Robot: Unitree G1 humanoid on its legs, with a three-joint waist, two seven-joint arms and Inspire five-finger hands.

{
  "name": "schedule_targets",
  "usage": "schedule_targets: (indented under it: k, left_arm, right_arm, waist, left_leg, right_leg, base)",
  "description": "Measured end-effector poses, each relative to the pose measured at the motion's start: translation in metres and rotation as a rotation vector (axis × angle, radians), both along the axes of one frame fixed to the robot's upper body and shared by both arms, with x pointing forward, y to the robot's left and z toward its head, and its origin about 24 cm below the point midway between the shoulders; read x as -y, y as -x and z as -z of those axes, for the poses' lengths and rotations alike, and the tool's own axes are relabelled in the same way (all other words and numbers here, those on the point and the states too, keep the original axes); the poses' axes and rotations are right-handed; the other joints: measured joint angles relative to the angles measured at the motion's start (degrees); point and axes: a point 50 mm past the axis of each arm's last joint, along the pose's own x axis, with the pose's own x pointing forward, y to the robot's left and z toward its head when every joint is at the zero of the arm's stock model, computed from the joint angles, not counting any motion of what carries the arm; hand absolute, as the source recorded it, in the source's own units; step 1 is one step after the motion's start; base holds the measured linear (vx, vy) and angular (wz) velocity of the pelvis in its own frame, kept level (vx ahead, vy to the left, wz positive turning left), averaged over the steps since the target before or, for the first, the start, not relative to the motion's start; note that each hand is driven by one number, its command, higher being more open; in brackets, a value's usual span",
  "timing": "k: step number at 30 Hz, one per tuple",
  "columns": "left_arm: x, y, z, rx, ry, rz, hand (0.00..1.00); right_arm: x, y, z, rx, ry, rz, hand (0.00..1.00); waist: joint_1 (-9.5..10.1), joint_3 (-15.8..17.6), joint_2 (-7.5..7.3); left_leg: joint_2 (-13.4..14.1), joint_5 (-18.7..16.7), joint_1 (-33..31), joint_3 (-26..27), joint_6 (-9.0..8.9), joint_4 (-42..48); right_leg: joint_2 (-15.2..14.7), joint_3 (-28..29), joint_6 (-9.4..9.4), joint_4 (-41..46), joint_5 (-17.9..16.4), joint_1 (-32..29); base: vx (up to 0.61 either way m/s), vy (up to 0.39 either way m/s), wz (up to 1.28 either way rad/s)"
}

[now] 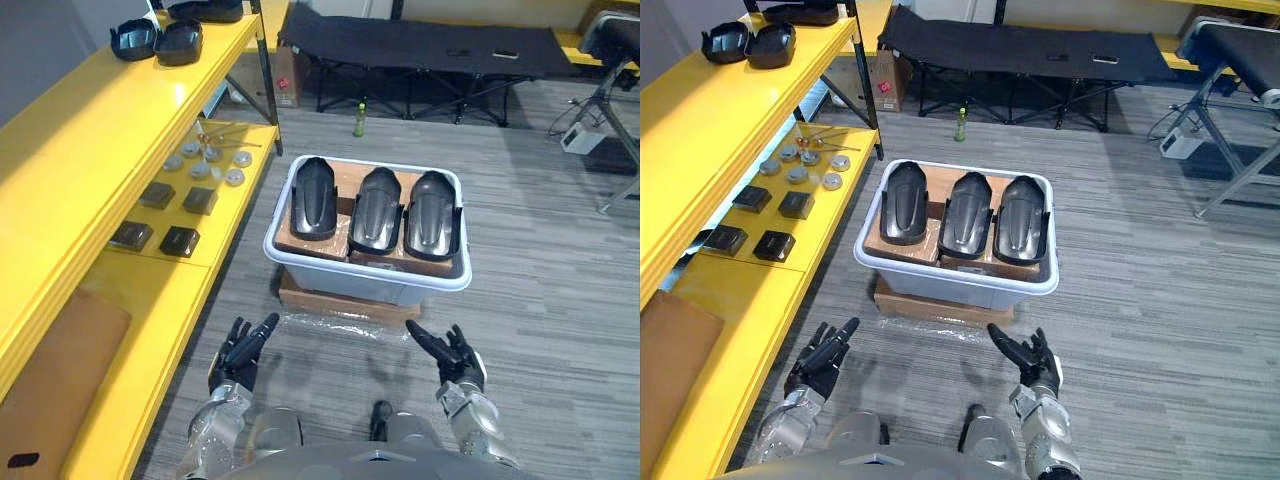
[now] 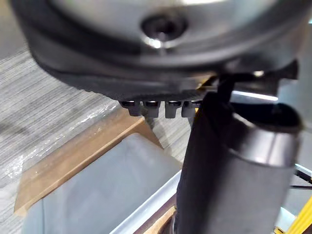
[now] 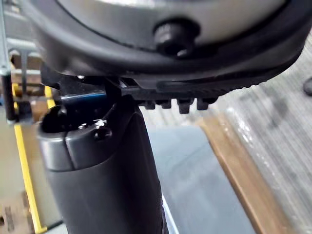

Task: Walk over and take three plastic housings, then place them on the shelf

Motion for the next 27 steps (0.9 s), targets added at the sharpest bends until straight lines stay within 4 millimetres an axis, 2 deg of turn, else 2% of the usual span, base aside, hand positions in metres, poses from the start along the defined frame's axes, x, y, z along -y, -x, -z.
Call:
schedule_targets:
  k: [1, 2, 3, 4, 5, 7, 9, 13, 16, 17, 20, 22, 24, 25, 27]
  left_arm:
    - [0.003, -0.001, 0.0, 0.003, 0.004, 0.016, 1.0]
    - [0.01, -0.005, -0.001, 0.014, 0.012, 0.048, 1.0]
    - [0.013, -0.008, -0.002, 0.018, 0.019, 0.067, 1.0]
    - [0.015, -0.012, -0.003, 0.013, 0.023, 0.078, 1.0]
    - [0.015, -0.012, -0.002, 0.002, 0.022, 0.079, 1.0]
    - [0.012, -0.02, -0.004, 0.005, 0.008, 0.09, 1.0]
    - [0.008, -0.018, -0.003, -0.009, -0.012, 0.104, 1.0]
    - [-0.009, 0.007, 0.009, -0.125, -0.022, 0.043, 1.0]
    - [-0.017, 0.031, 0.026, -0.248, 0.006, -0.004, 1.0]
    - [-0.017, 0.045, 0.035, -0.322, 0.015, -0.005, 1.0]
    - [-0.026, 0.052, 0.039, -0.352, 0.012, -0.042, 1.0]
    - [-0.029, 0.056, 0.039, -0.355, 0.011, -0.06, 1.0]
    - [-0.03, 0.052, 0.037, -0.332, 0.014, -0.057, 1.0]
    - [-0.031, 0.051, 0.037, -0.326, 0.014, -0.058, 1.0]
    - [-0.031, 0.042, 0.034, -0.297, 0.011, -0.058, 1.0]
  right_arm:
    - [0.004, 0.002, -0.002, 0.011, 0.013, 0.028, 1.0]
    - [0.011, 0.002, -0.01, 0.048, 0.042, 0.067, 1.0]
    - [0.015, 0.003, -0.015, 0.071, 0.061, 0.09, 1.0]
    - [0.017, 0.001, -0.021, 0.104, 0.066, 0.099, 1.0]
    - [0.016, 0.001, -0.024, 0.119, 0.067, 0.097, 1.0]
    - [0.007, 0.008, -0.035, 0.179, 0.045, 0.069, 1.0]
    - [0.0, 0.011, -0.04, 0.201, 0.017, 0.044, 1.0]
    - [-0.009, 0.022, -0.051, 0.259, -0.053, 0.032, 1.0]
    - [-0.002, 0.023, -0.055, 0.284, -0.05, 0.067, 1.0]
    - [0.004, 0.024, -0.057, 0.284, -0.031, 0.09, 1.0]
    - [0.017, 0.024, -0.06, 0.281, 0.017, 0.135, 1.0]
    - [0.033, 0.018, -0.068, 0.29, 0.086, 0.156, 1.0]
    - [0.059, -0.002, -0.084, 0.335, 0.159, 0.193, 1.0]
    - [0.067, -0.009, -0.089, 0.345, 0.179, 0.205, 1.0]
    - [0.087, -0.029, -0.099, 0.358, 0.225, 0.249, 1.0]
  waist:
    - [-0.45, -0.07, -0.1]
    - [-1.48, -0.04, -0.09]
    - [-1.97, -0.11, 0.45]
    - [-2.73, -0.2, 0.96]
    - [-2.89, -0.24, 0.7]
    - [-2.87, -0.32, -0.45]
    - [-2.91, -0.34, -0.88]
    - [-3.73, -0.51, -1.94]
    - [-4.28, -0.66, -2.24]
    - [-4.24, -0.79, -2.51]
    - [-4.13, -0.79, -3.12]
    - [-3.92, -0.79, -3.6]
    - [-3.79, -0.61, -3.29]
    - [-3.67, -0.31, -3.41]
    - [-2.78, 1.97, -3.4]
  left_leg:
    - [0.09, -0.16, 0.06, 0.64, 0.01, -2.1]
    - [0.13, 1.01, 0.22, 1.3, -0.29, -8.14]
    - [0.1, 4.27, 1.21, 1.6, -0.35, -14.13]
    - [-0.64, 8.81, 3.0, 2.11, -1.53, -18.68]
    - [-1.17, 9.67, 3.81, 2.43, -1.49, -20.04]
    - [-2.42, 9.86, 4.49, 3.81, -1.42, -21.93]
    - [-2.63, 9.87, 4.92, 4.82, -1.41, -22.58]
    - [-2.89, 9.66, 7.16, 7.17, -1.24, -23.73]
    - [-2.47, 8.93, 8.01, 8.14, -1.25, -23.7]
    - [-2.3, 8.49, 8.39, 8.74, -1.18, -23.47]
    - [-2.05, 7.91, 8.8, 9.28, -1.05, -22.55]
    - [-1.52, 6.5, 8.04, 9.82, -0.74, -20.47]
    - [-0.88, 4.82, 4.12, 9.75, 0.23, -16.25]
    - [-0.79, 4.56, 3.01, 9.65, 0.44, -15.34]
    - [-0.51, 3.99, 0.99, 8.96, 0.85, -12.67]
  right_leg:
    - [-0.26, -0.33, 0.0, -0.38, 0.01, 0.23]
    - [-0.62, -0.77, 0.28, -0.89, 0.2, 0.2]
    - [-0.83, -0.75, 0.49, -0.88, 0.32, -0.23]
    - [-1.33, -0.07, 1.03, -0.95, 0.61, -0.23]
    - [-1.74, 0.25, 1.7, -1.27, 1.13, -0.23]
    - [-2.33, 1.67, 2.71, -4.02, 2.01, -0.03]
    - [-2.28, 2.39, 3.02, -5.93, 3.21, 0.28]
    - [-1.94, 4.51, 3.47, -8.86, 4.46, 1.87]
    - [-1.39, 5.4, 3.47, -9.68, 5.18, 2.3]
    - [-1.17, 6.07, 3.48, -10.01, 5.44, 2.49]
    - [-1.09, 6.59, 3.53, -10.04, 5.56, 2.87]
    - [-0.92, 7.29, 3.77, -10.57, 5.73, 2.6]
    - [-0.93, 7.52, 4.38, -10.75, 6.37, 0.34]
    - [-0.97, 7.51, 4.33, -10.75, 6.73, -0.33]
    - [-0.95, 7.29, 4.28, -10.83, 7.87, -0.45]
  base:
    - [0.18, -0.067, 0.21]
    - [0.17, -0.017, 0.12]
    - [0.19, 0.04, -0.02]
    - [0.15, 0.069, -0.16]
    - [0.09, 0.076, -0.19]
    - [0.08, 0.086, -0.27]
    - [0.06, 0.066, -0.31]
    - [0.03, 0.029, -0.28]
    - [-0.02, 0.002, -0.25]
    - [-0.05, 0.003, -0.2]
    - [-0.09, 0.008, -0.17]
    - [-0.14, 0.025, -0.2]
    - [-0.14, 0.041, -0.09]
    - [-0.12, 0.065, 0.0]
    - [-0.12, 0.062, 0.12]
